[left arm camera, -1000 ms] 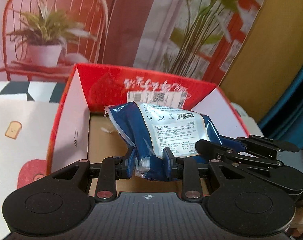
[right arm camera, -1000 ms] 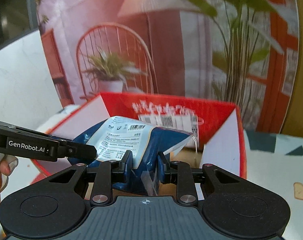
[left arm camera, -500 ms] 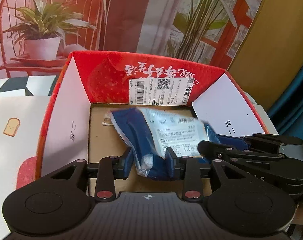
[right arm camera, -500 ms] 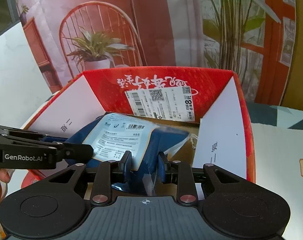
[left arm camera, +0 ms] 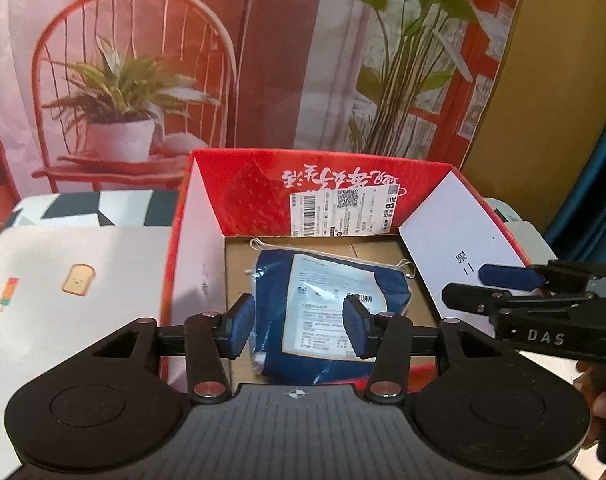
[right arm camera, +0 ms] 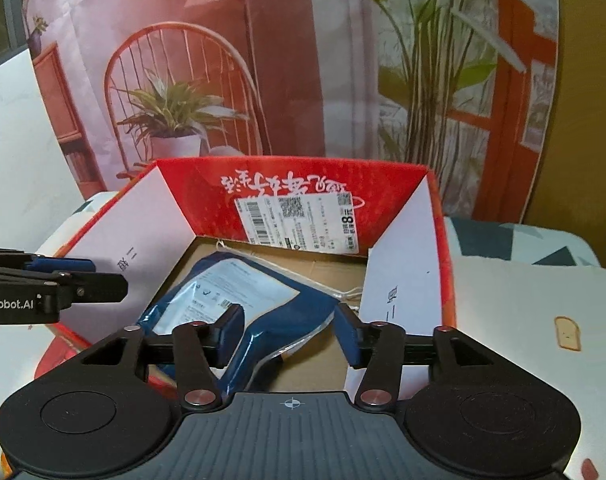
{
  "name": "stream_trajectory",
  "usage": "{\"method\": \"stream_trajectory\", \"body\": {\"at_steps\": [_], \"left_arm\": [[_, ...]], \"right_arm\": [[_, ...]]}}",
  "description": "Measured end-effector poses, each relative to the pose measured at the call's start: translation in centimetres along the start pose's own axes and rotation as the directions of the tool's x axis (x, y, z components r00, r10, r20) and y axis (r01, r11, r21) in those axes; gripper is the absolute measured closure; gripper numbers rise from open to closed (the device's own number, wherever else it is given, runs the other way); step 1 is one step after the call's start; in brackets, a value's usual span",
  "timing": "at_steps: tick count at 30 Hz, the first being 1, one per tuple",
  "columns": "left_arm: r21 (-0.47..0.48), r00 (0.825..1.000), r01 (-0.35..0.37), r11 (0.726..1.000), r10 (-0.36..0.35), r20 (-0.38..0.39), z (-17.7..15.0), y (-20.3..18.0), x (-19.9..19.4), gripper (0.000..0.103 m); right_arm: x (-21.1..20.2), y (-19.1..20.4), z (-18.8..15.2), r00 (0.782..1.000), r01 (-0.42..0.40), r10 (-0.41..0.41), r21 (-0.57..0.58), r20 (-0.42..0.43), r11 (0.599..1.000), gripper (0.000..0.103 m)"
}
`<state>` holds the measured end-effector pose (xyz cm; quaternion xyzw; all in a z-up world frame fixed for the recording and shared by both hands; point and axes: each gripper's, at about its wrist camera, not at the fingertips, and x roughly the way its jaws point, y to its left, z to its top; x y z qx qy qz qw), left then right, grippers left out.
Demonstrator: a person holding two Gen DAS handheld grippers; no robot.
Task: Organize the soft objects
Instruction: 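Lower the blue package into the red box and open the left gripper, then grasp the orange floral cloth with the left gripper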
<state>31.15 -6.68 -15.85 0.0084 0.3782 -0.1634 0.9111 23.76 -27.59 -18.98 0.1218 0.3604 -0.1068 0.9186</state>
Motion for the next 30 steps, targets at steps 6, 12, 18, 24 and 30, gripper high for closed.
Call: {"method": "stream_trajectory", "body": {"at_steps": [6,12,18,24,30], "left_arm": [[0.014,0.999,-0.001,1.000,0.001,0.032,-1.2,-0.1,-2.5,0.052],[0.032,0.998,-0.013,0.999,0.011,0.056,-2.9,-0.2,-5.1,0.052],[0.022,0.997,-0.012,1.000,0.010,0.073,-5.4,0.1,-8.0,0.052],[0.008,0.997,-0.024,1.000,0.023,0.070,-8.3,0.5,-10.0,0.052],[-0.016,0.999,-0.033,0.999,0.034,0.038,-11.2,0.9,-9.8,0.052]], "right_arm": [[-2.4,1.0,-0.2,0.999,0.024,-0.023,-0.023,0.030,0.999,0.046],[-4.7,2.1,-1.4,0.998,0.031,-0.029,-0.043,0.050,0.999,0.043],[-7.1,3.3,-3.3,0.997,0.016,-0.013,-0.040,0.075,0.999,0.043],[-8.9,4.6,-5.8,0.996,0.004,0.001,-0.057,0.093,0.998,0.043],[-9.1,5.4,-9.1,0.996,-0.031,0.031,-0.010,0.078,0.999,0.043]]}}
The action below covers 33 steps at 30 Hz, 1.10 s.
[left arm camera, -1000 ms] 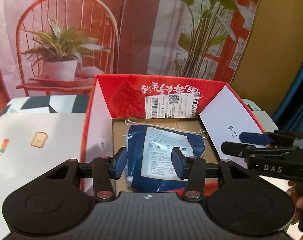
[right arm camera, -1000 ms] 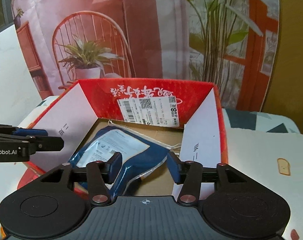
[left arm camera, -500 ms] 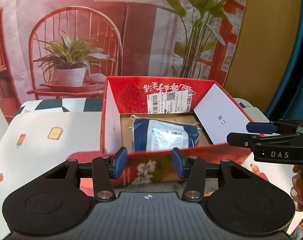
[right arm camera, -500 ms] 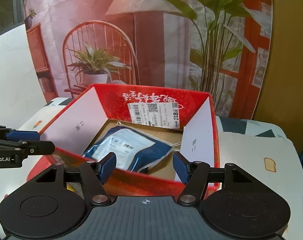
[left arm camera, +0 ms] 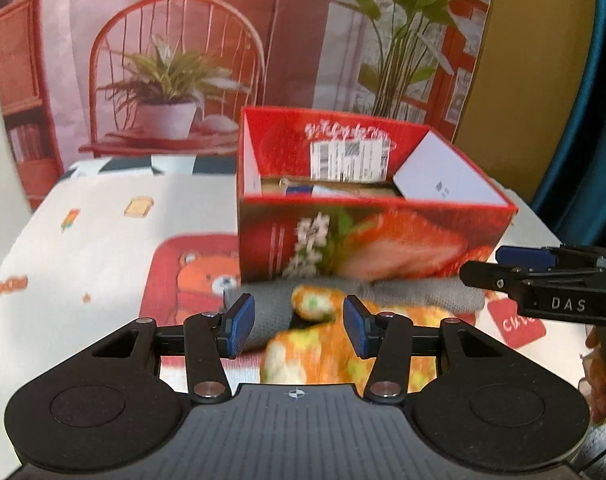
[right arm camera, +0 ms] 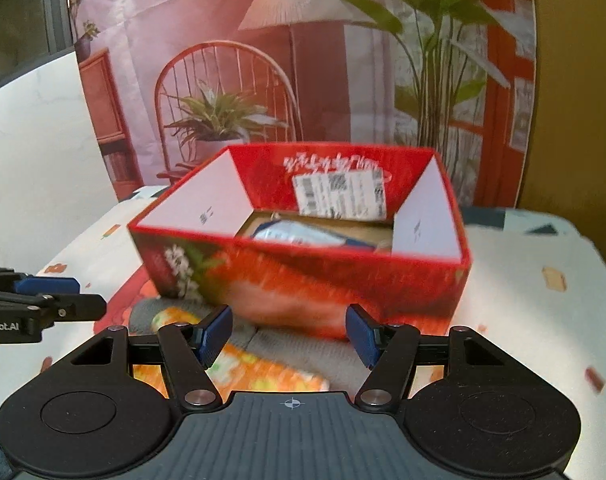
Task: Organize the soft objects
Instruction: 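Grasp the orange floral cloth with the left gripper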
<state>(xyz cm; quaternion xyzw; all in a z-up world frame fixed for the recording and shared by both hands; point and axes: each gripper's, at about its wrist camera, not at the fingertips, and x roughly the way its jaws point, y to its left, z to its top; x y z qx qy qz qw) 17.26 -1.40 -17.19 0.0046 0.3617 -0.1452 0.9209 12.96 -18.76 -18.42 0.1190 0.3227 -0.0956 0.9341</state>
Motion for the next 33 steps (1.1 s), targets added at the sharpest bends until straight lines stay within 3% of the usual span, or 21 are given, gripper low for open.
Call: {"method": "stream_trajectory", "body": {"at_steps": [9,13,33], "left_arm": [[-0.040,0.999,-0.039,0.998,0.038,-0.031,-3.7,0.5,1.2,0.052],[-0.062,1.000,-0.015,0.998,0.013,-0.027,-4.5,0.6,1.1,0.052],[-0.077,1.000,-0.002,0.997,0.001,-0.008,-6.0,0.6,1.7,0.058]], "right_arm": [[0.9,0.7,-5.5,0.999,-0.016,0.020,0.075,-0.046,0.997,0.043],[1.1,1.1,-7.0,0.998,-0.005,0.009,0.065,-0.065,0.998,0.043],[2.1,-0.7,-9.0,0.996,-0.038,0.053,0.194,-0.072,0.980,0.040]]}}
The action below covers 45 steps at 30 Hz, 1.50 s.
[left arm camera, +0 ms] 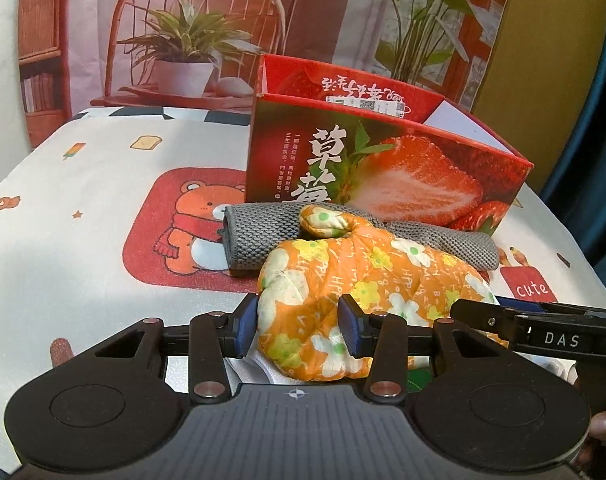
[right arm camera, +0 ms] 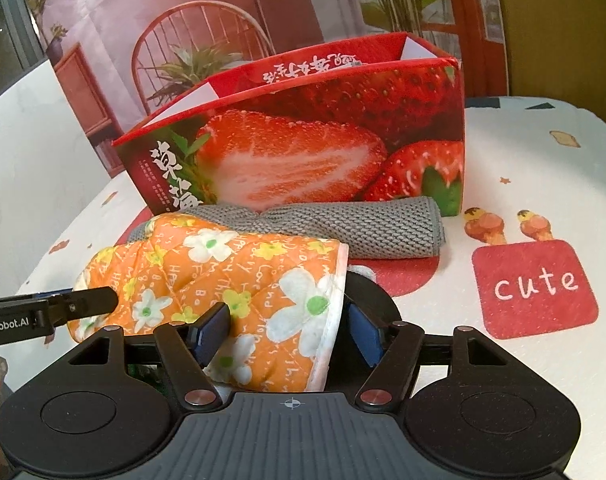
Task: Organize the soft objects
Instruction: 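Grasp the orange floral cloth with the left gripper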
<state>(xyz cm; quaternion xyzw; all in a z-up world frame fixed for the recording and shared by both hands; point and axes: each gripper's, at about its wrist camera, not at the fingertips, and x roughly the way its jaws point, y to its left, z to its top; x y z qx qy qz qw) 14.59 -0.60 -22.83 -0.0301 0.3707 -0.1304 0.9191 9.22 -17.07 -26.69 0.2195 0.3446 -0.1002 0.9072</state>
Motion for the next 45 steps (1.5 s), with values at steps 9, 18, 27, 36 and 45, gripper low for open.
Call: {"method": "stream_trajectory", "body": {"at_steps": [9,18,27,36,45], "left_arm": [[-0.006,1.000,0.006,1.000,-0.006,-0.006,-0.1,0.4,0.1,0.058],[-0.019,1.000,0.012,1.000,-0.013,-0.010,-0.2,0.6,0.5,0.057],[-0.023,1.000,0.015,1.000,-0.015,-0.008,-0.3,0.7,0.5,0.058],[-0.027,1.000,0.014,1.000,-0.015,-0.009,-0.3,0.9,0.5,0.058],[-0.037,0.999,0.030,0.999,-0.030,0.020,0.1,1.1,-0.3,0.074]], "right_arm": [[0.6,-0.3,0.0,1.000,-0.020,0.020,0.028,-0.008,0.999,0.034],[1.3,-0.2,0.3,0.999,-0.029,0.030,0.031,-0.023,0.999,0.026],[1.0,0.6,1.1,1.000,-0.026,0.026,0.003,-0.011,1.000,0.050],[-0.9,0.9,1.6,0.998,-0.036,0.037,-0.017,0.048,0.999,0.076],[-1.6,1.7,1.8,0.996,-0.030,0.036,-0.079,0.082,0.996,0.091]]}}
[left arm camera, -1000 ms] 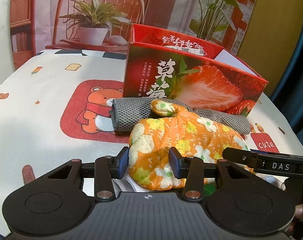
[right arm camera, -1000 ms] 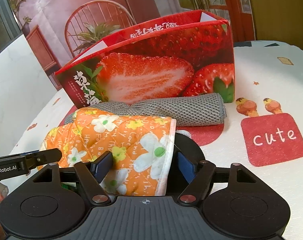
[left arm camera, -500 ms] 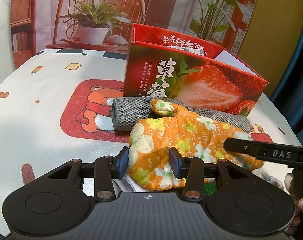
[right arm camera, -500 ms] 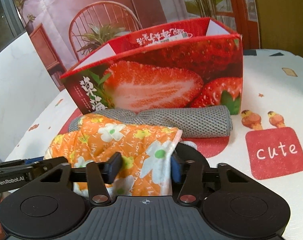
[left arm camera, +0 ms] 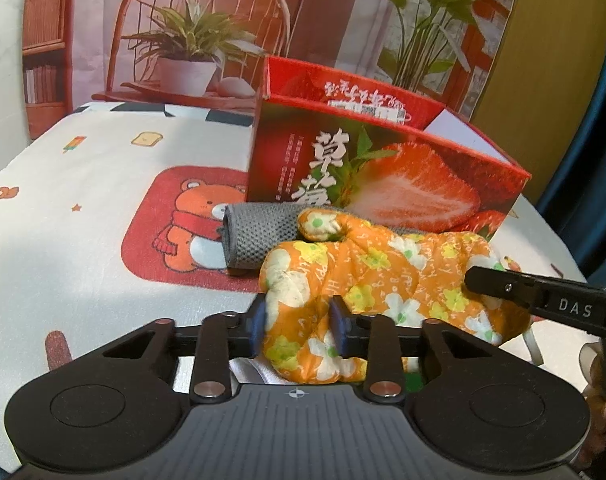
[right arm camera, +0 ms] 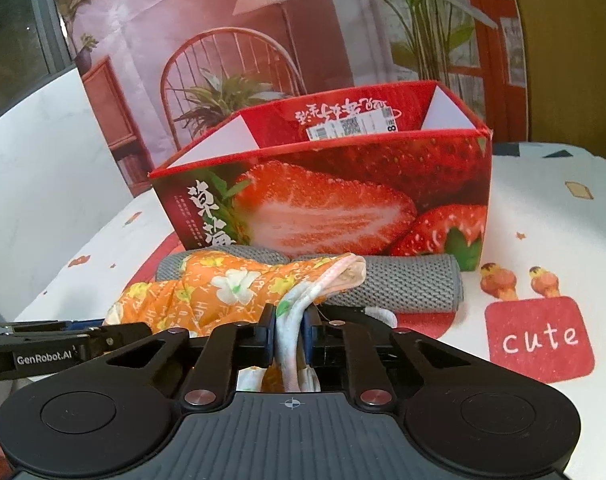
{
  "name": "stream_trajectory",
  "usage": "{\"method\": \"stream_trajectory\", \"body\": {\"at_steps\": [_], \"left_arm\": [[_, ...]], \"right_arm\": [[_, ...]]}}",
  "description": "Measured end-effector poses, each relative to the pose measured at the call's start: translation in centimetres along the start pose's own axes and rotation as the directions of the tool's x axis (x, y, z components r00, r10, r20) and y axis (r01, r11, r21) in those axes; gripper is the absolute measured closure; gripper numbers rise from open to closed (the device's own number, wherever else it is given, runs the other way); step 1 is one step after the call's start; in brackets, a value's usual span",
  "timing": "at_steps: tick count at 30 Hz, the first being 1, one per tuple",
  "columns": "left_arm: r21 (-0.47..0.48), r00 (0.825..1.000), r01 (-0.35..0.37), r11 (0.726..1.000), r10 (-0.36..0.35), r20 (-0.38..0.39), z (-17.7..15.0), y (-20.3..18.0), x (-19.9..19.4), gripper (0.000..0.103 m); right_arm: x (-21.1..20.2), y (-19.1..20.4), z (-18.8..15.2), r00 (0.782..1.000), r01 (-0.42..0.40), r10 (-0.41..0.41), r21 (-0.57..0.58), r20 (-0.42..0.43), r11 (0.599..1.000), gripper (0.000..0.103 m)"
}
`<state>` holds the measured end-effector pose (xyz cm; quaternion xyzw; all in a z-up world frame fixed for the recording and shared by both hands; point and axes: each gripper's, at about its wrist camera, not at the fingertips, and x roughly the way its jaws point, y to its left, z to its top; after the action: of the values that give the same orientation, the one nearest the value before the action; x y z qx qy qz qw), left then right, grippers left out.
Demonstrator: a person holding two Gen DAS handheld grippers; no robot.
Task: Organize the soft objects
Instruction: 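Grasp the orange floral cloth with the left gripper, then lift the orange floral cloth with the left gripper over the red box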
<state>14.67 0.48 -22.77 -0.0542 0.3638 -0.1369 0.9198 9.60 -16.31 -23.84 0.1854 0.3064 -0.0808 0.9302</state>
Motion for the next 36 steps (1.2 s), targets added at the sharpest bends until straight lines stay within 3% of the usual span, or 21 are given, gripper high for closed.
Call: {"method": "stream_trajectory", "body": {"at_steps": [6,26,36], "left_arm": [[0.005,1.000,0.011,1.000,-0.011,0.017,0.1,-0.1,-0.4,0.081],[0.012,1.000,0.015,1.000,-0.015,-0.003,0.1,0.4,-0.2,0.082],[0.038,0.995,0.042,0.998,-0.045,0.089,1.6,0.0,-1.9,0.089]], "right_arm": [[-0.4,0.1,0.1,1.000,-0.005,0.005,-0.006,0.016,1.000,0.091],[-0.2,-0.4,-0.8,1.000,-0.003,0.003,0.017,-0.006,1.000,0.091],[-1.5,-0.2,1.0,0.998,-0.030,0.030,0.002,0.058,1.000,0.092]]}}
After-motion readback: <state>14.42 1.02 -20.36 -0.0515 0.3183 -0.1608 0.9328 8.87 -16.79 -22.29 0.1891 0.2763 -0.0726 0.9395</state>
